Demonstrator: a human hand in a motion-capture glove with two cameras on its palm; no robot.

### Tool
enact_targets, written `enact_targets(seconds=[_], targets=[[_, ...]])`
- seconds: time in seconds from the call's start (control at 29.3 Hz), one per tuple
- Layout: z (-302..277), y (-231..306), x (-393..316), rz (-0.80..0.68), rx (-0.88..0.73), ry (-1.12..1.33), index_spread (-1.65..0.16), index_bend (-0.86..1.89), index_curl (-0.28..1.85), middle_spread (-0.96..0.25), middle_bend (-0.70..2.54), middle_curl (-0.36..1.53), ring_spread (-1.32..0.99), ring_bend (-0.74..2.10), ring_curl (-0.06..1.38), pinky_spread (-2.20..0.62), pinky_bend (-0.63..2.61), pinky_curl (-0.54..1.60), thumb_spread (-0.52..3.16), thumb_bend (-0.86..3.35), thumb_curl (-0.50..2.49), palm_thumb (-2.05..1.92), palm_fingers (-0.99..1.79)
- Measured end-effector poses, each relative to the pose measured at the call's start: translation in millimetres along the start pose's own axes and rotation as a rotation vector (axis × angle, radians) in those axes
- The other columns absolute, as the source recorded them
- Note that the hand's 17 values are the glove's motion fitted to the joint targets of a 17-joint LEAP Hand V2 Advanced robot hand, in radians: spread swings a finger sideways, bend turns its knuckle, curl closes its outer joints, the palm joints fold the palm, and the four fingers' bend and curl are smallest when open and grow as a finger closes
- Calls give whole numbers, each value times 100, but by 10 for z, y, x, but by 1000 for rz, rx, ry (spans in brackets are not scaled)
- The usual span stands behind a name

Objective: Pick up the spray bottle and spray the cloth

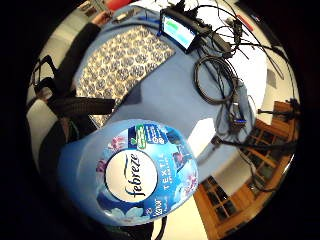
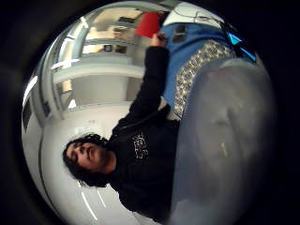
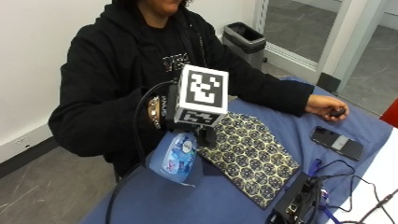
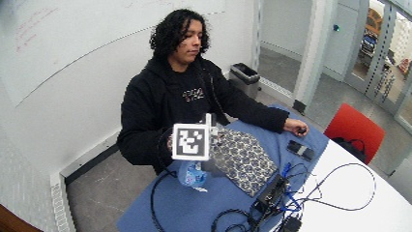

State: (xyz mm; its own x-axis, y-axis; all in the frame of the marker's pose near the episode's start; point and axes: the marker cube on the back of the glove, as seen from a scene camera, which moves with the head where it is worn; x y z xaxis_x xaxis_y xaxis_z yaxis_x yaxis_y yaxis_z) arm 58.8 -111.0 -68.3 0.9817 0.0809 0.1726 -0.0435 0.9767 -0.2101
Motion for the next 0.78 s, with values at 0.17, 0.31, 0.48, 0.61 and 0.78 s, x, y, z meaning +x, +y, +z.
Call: enact_targets(seconds=[0.17, 0.31, 0.48, 0.61, 0.78], targets=[[87, -95, -278, 53, -241, 114, -25, 19, 59, -19, 69, 59, -20, 80, 51, -29, 58, 45, 64, -3, 69, 102, 134], [232, -183, -397, 86, -354, 172, -25, 19, 60, -19, 69, 59, -21, 80, 51, -28, 58, 45, 63, -2, 70, 103, 134], [466, -311, -438, 145, -466, 269, -25, 18, 60, -18, 69, 59, -21, 80, 51, -28, 59, 45, 63, -2, 71, 104, 133], [684, -416, -391, 190, -532, 317, -25, 18, 61, -18, 68, 59, -21, 80, 51, -28, 59, 45, 63, -2, 71, 104, 132], [966, -510, -325, 220, -620, 354, -25, 17, 61, -18, 68, 59, -20, 80, 51, -28, 59, 45, 63, -2, 72, 105, 132]])
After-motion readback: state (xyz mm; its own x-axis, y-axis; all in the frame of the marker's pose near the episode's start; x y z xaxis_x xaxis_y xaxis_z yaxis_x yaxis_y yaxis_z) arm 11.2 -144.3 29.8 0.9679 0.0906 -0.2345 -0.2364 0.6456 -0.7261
